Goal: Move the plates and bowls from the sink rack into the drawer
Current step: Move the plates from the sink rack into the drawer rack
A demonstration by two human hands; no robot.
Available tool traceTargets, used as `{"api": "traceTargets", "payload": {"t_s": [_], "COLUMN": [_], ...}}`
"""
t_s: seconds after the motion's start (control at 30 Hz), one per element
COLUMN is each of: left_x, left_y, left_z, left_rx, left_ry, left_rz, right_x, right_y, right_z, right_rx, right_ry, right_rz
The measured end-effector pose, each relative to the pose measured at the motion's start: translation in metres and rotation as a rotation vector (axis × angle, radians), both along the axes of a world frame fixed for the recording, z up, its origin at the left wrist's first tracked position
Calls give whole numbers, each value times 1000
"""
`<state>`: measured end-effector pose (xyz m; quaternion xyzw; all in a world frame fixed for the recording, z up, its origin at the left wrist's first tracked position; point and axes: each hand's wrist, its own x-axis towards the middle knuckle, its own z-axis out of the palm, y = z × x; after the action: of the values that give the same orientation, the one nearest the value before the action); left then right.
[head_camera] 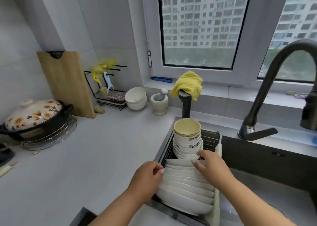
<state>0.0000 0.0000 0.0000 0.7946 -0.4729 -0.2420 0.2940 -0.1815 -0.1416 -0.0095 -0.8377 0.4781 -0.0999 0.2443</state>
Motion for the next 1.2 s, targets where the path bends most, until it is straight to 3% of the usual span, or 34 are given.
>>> {"api": "traceTargets", "payload": {"t_s": [0.27, 0.4, 0.57, 0.7, 0.93, 1.2], "left_x": [-12, -20, -46, -57, -61, -60], "left_y": [-70, -91, -74, -66, -66, -67], "left_z": [-28, -31, -37, -36, -38, -37], "left_rx": [94, 118, -23, 101, 290, 307], "left_ry": [-112, -132, -353, -467, -452, -476], "left_rz": [-124, -117, -132, -229, -296, -313], "right_x": [0, 2, -1, -1, 1, 5], "right_y": [-32, -44, -49, -49, -49, -51], "right_z": [-11, -17, -26, -31, -29, -22], "right_rx": [231, 314, 300, 315, 230, 185], "right_ry": [180, 111, 30, -24, -94, -154], "right_rz": [61, 102, 149, 166, 220, 215]}}
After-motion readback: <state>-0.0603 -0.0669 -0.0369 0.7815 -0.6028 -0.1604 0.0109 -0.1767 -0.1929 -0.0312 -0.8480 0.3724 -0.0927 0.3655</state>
